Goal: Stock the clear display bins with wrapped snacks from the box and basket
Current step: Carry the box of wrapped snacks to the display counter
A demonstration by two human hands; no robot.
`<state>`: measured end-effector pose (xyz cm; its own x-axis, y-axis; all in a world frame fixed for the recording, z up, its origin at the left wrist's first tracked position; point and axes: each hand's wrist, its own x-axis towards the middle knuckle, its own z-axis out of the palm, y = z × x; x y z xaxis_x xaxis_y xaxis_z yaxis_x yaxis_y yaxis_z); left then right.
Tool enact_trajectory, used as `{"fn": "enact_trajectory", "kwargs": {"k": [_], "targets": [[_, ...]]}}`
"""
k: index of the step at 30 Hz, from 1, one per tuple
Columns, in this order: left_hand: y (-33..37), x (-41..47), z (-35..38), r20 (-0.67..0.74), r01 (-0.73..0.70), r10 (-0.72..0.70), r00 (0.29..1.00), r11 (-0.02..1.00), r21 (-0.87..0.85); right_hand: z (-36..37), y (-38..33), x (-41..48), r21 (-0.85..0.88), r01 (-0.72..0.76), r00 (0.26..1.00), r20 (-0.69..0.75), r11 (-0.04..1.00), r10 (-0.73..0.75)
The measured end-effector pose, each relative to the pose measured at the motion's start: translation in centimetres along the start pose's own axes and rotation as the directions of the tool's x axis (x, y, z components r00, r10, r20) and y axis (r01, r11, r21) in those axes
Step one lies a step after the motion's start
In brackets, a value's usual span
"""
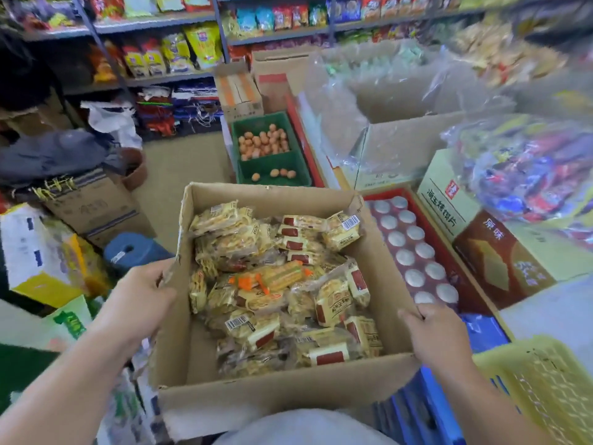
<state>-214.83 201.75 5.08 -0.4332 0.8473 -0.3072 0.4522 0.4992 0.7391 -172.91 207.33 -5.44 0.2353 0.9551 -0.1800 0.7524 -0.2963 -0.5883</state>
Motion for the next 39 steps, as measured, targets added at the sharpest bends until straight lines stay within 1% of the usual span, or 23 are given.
{"fn": "enact_trajectory", "kwargs": {"k": [2,4,6,8,10,12,17,18,19,20,22,24,26,27,29,32,33,34,35,37,38,39], "targets": [[2.4,5.2,1.4,0.087,-0.061,0.057,0.995,0.997,0.046,0.4,0.5,0.9,0.015,-0.099,0.993,-0.060,0.995,0.100],[4.9,9.9,3.4,0.180,-0.139,0.125,0.976,0.988,0.066,0.7,0.7,1.3,0.032,-0.212,0.970,-0.110,0.977,0.215],[7.4,14.0,5.6,0.293,-0.217,0.188,0.937,0.974,0.069,1.1,0.5,1.2,0.058,-0.334,0.927,-0.159,0.941,0.339],[10.0,17.6,7.5,0.391,-0.277,0.217,0.894,0.955,0.104,1.3,-0.1,0.4,0.087,-0.442,0.867,-0.213,0.893,0.450],[12.6,20.4,9.2,0.492,-0.361,0.255,0.833,0.923,0.133,1.6,-0.9,-0.7,0.146,-0.525,0.798,-0.258,0.839,0.544],[15.0,22.5,11.1,0.588,-0.459,0.309,0.748,0.880,0.123,2.2,-1.6,-1.8,0.204,-0.599,0.713,-0.303,0.774,0.632],[18.5,27.4,17.4,0.731,-0.627,0.372,0.572,0.773,0.098,5.0,-3.2,-3.8,0.331,-0.735,0.483,-0.357,0.591,0.800],[18.9,28.1,18.7,0.751,-0.651,0.379,0.541,0.754,0.088,5.5,-3.4,-4.0,0.353,-0.743,0.456,-0.356,0.569,0.816],[19.3,28.8,19.8,0.763,-0.660,0.383,0.521,0.747,0.076,6.1,-3.7,-4.1,0.362,-0.748,0.448,-0.345,0.557,0.825],[19.8,29.4,20.8,0.767,-0.662,0.388,0.511,0.746,0.065,6.6,-4.1,-4.2,0.355,-0.753,0.457,-0.323,0.554,0.828],[20.8,30.9,23.0,0.767,-0.688,0.395,0.506,0.721,0.083,7.4,-5.0,-3.9,0.335,-0.753,0.489,-0.291,0.566,0.822],[21.8,32.9,25.6,0.776,-0.726,0.394,0.493,0.677,0.117,7.9,-5.9,-3.1,0.348,-0.743,0.495,-0.291,0.572,0.819],[22.8,35.3,28.1,0.785,-0.744,0.390,0.481,0.655,0.130,7.9,-6.8,-2.0,0.371,-0.720,0.511,-0.287,0.586,0.810],[23.3,36.2,29.0,0.790,-0.744,0.384,0.478,0.655,0.132,7.8,-7.2,-1.3,0.371,-0.709,0.536,-0.269,0.599,0.801],[24.1,37.4,30.2,0.791,-0.712,0.366,0.491,0.691,0.123,7.5,-7.5,-0.2,0.352,-0.706,0.579,-0.214,0.615,0.787],[23.8,37.0,29.9,0.745,-0.612,0.378,0.549,0.789,0.050,6.5,-7.2,1.0,0.416,-0.670,0.602,-0.179,0.614,0.778],[23.1,36.4,29.0,0.720,-0.592,0.400,0.568,0.806,0.020,6.1,-6.9,1.3,0.455,-0.643,0.611,-0.179,0.616,0.771],[21.8,35.7,27.7,0.690,-0.598,0.433,0.581,0.802,0.000,5.7,-6.7,1.7,0.484,-0.622,0.619,-0.178,0.616,0.765],[20.3,34.6,26.5,0.649,-0.627,0.472,0.597,0.779,0.011,5.4,-6.4,2.1,0.511,-0.603,0.627,-0.172,0.613,0.760],[16.7,32.5,24.2,0.553,-0.663,0.512,0.658,0.741,0.103,4.8,-5.9,2.9,0.566,-0.569,0.643,-0.145,0.596,0.752],[14.9,31.3,23.1,0.522,-0.632,0.483,0.703,0.760,0.148,4.8,-5.9,3.1,0.602,-0.555,0.639,-0.134,0.575,0.757],[13.4,30.1,22.2,0.505,-0.564,0.418,0.755,0.807,0.175,4.8,-5.7,3.3,0.632,-0.545,0.637,-0.116,0.552,0.762]]}}
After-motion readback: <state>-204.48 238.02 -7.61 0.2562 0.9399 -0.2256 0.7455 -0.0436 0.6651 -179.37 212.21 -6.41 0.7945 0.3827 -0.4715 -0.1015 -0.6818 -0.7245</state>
